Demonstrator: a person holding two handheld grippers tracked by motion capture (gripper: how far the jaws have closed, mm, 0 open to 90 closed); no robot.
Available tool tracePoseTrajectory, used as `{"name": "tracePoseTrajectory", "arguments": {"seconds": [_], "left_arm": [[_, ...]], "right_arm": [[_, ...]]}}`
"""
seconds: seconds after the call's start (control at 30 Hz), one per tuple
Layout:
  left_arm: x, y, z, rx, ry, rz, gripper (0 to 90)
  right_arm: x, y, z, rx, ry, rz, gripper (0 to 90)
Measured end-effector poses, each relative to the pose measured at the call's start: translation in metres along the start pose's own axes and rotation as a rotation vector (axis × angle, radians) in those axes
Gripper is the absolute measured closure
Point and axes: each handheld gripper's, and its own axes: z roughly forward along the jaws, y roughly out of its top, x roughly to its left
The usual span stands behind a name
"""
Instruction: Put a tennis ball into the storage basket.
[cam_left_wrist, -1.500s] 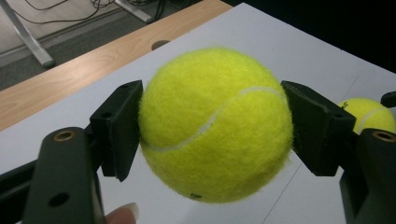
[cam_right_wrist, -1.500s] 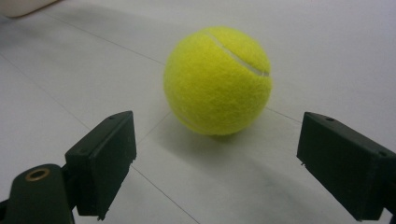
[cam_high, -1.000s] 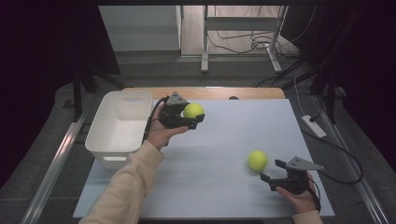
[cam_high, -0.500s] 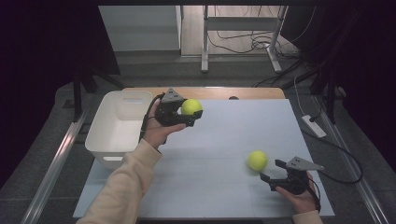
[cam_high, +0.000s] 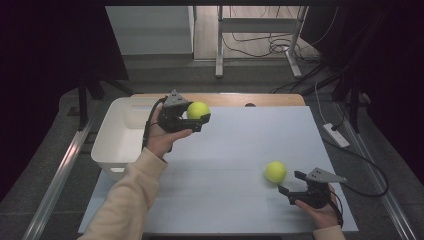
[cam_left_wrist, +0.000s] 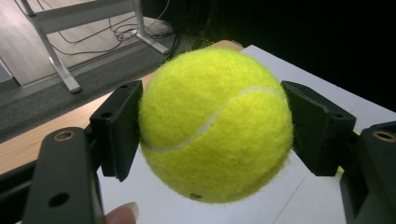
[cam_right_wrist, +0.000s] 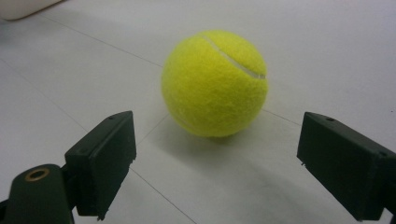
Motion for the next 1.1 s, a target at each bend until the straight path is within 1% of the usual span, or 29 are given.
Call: {"name": "tracePoseTrajectory", "arguments": {"seconds": [0.3, 1.1], "left_arm": [[0.006, 0.002, -0.009, -0.010, 0.024, -0.006, 26.5], [0.018, 0.001, -0.027, -0.032, 0.065, -0.023, 26.5]], "right_arm": [[0.000, 0.000, 0.000, -0.001, 0.001, -0.002, 11.9], [0.000, 0.001, 0.000, -0.001, 0.001, -0.001, 11.9]]}}
